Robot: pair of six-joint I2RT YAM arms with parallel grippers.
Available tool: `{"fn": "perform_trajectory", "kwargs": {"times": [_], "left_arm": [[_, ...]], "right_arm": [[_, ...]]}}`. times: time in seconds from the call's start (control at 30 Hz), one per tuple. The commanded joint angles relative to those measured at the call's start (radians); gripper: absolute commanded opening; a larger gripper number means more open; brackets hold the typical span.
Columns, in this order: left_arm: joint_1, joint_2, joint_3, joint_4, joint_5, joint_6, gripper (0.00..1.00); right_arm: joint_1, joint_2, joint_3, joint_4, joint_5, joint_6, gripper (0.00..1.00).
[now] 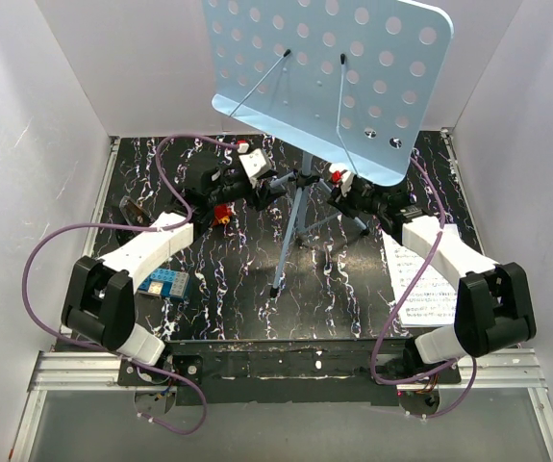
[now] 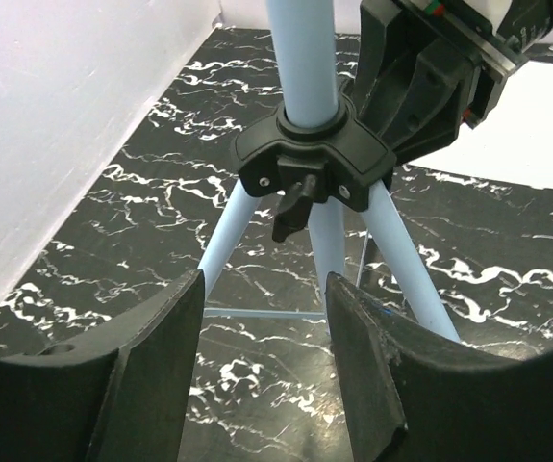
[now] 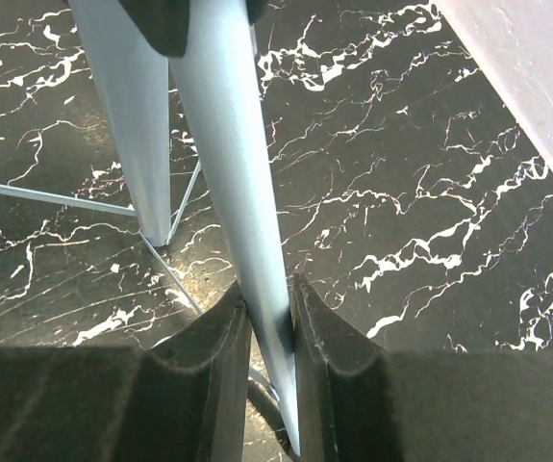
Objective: Pack up the instrument practice props
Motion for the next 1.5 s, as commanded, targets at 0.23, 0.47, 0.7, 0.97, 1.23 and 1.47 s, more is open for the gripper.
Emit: {"fn": "perform_trajectory", "kwargs": {"times": [0.23, 0.47, 0.7, 0.97, 1.23, 1.47], "left_arm": [[-0.027, 0.052, 0.078, 0.124, 0.096, -0.141, 0.47], [-0.045, 0.098, 0.116, 0.132, 0.118, -0.170, 0.29], [-0.041, 0.061, 0.109, 0.083, 0.128, -0.242, 0.00], [-0.011, 0.010, 0.096, 0.022, -0.045, -0.833, 0.00], [0.004, 0.055, 0.061, 0.187, -0.054, -1.203, 0.00], [0.038, 0.084, 0.164, -0.236, -0.214, -1.922, 0.00]], "right_arm": [[0.009, -0.043, -0.083, -0.128, -0.026, 0.082, 0.01], [0.009, -0.037, -0.080, -0.131, -0.015, 0.071, 0.01], [0.007, -0.034, -0.072, -0.134, -0.009, 0.068, 0.01], [0.006, -0.022, -0.045, -0.180, 0.013, 0.071, 0.01], [-0.002, 0.001, -0.052, -0.157, 0.002, 0.149, 0.01], [-0.002, -0.023, -0.078, -0.126, 0.014, 0.185, 0.01]]}}
